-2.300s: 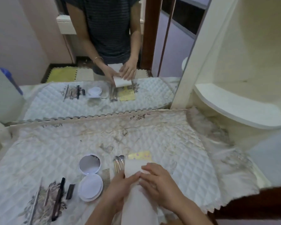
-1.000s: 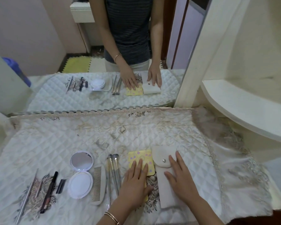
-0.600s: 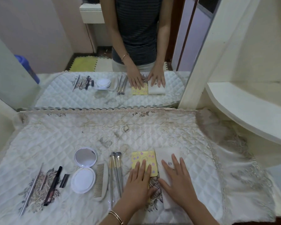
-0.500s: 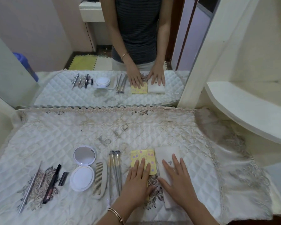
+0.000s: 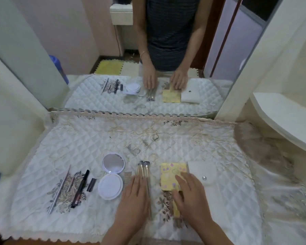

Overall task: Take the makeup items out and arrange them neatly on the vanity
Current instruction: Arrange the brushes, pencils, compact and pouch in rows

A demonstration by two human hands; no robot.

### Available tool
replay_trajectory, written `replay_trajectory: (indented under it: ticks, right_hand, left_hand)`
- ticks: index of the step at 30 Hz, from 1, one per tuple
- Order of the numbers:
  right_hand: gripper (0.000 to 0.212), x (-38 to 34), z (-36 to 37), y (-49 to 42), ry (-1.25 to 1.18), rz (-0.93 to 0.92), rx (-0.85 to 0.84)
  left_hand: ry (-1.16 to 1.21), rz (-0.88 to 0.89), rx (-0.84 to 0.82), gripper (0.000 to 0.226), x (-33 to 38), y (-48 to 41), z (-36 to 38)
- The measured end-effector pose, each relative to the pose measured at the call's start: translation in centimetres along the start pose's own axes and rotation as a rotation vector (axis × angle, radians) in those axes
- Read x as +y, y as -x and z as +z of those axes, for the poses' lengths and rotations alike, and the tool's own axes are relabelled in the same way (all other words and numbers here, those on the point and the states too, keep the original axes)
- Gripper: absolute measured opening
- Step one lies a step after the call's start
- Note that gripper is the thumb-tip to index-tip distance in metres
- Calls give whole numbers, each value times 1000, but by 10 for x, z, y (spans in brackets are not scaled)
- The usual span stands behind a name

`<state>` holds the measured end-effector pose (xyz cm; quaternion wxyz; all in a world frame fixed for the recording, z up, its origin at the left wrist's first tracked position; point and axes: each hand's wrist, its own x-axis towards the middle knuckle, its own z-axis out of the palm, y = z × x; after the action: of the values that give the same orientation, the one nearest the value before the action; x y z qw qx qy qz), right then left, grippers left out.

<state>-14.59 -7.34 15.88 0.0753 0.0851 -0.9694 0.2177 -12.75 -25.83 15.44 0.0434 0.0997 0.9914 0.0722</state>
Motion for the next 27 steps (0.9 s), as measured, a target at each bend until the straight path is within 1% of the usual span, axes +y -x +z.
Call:
replay_trajectory:
  ticks: [2,3,4,6,10,14,17,20,22,24,27]
  right_hand:
    - [41,-26,14,-1,-90,-51,-166]
    - [38,-39,20,-2,-130,-59,-251]
    - [35,-51,28,-2,-165,-39,-304]
    - [35,-68,43,-3,-185,69,-372]
    - [30,-86,50,-11,-205,302,-380]
    - [27,-94,48,-13,-261,429,-379]
    - [33,-99,48,-12,-321,534,-347]
    - [35,-97,49,-9,-378,612,-288]
    - [33,-93,46,-9,-382,650,-236]
    - [31,-88,42,-8,-392,663,-205]
    - [29,-82,38,-8,-392,650,-202]
  left_hand:
    - [-29,16,-26,45,-17,5,-3]
    - [-48,26,-52,46,-23,8,-4]
    - [-47,37,-87,51,-28,11,-6]
    - [-55,75,-100,57,-36,11,-9]
    - [-25,138,-140,59,-46,2,-12]
    - [32,170,-144,57,-48,-5,-12]
    - [5,197,-115,58,-51,-6,-9]
    - [0,252,-97,57,-55,-7,-6]
    - [9,267,-61,70,-54,-9,-1]
    - [27,288,-36,77,-52,-11,4]
    - [47,321,-72,76,-43,-15,3]
